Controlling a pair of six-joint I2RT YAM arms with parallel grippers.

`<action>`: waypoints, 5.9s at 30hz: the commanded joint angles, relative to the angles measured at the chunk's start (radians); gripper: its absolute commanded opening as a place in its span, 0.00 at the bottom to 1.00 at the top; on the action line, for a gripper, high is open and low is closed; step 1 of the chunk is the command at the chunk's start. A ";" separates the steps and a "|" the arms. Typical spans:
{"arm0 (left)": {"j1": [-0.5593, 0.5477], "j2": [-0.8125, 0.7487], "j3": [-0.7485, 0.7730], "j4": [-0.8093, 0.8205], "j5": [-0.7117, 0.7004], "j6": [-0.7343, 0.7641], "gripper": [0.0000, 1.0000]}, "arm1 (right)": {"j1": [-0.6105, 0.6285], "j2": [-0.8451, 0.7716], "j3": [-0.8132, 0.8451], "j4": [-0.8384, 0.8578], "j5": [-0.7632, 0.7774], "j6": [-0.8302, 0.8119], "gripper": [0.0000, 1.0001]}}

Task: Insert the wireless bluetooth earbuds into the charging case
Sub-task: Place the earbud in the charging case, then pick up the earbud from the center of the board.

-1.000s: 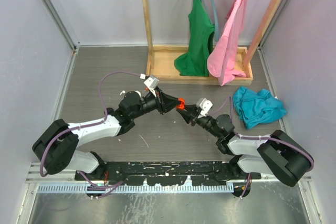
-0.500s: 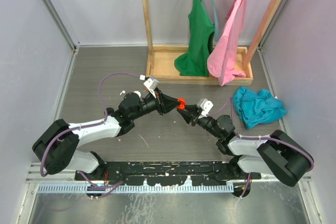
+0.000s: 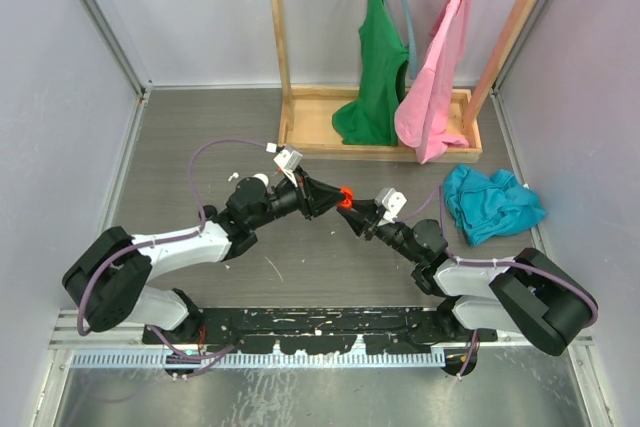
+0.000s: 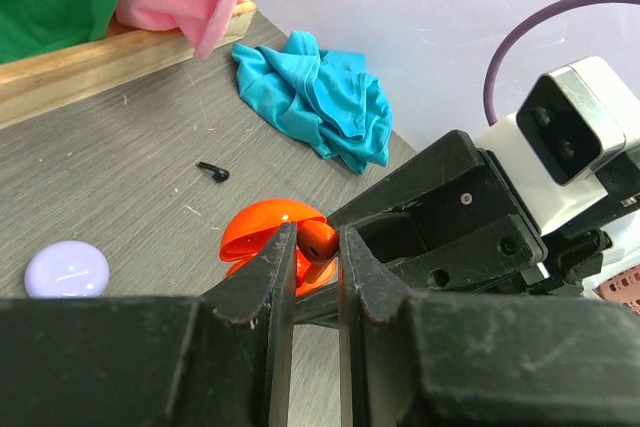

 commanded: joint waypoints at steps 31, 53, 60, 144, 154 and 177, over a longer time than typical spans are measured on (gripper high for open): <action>-0.007 -0.060 0.025 -0.118 -0.050 0.054 0.34 | 0.006 -0.023 0.001 0.090 -0.020 0.009 0.01; -0.006 -0.073 0.198 -0.415 0.109 0.073 0.36 | 0.005 -0.022 0.014 0.058 -0.045 0.005 0.01; -0.006 -0.049 0.235 -0.460 0.206 0.135 0.31 | 0.005 -0.018 0.021 0.052 -0.064 0.004 0.01; 0.343 0.588 0.697 -1.050 -0.424 0.359 0.10 | 0.004 0.036 0.030 0.013 0.030 -0.047 0.01; 0.297 0.391 0.508 -1.117 -0.288 0.448 0.11 | 0.004 0.028 0.030 0.013 0.027 -0.044 0.01; 0.076 0.259 0.357 -1.272 -0.312 0.305 0.28 | 0.006 0.014 0.033 0.000 0.016 -0.043 0.01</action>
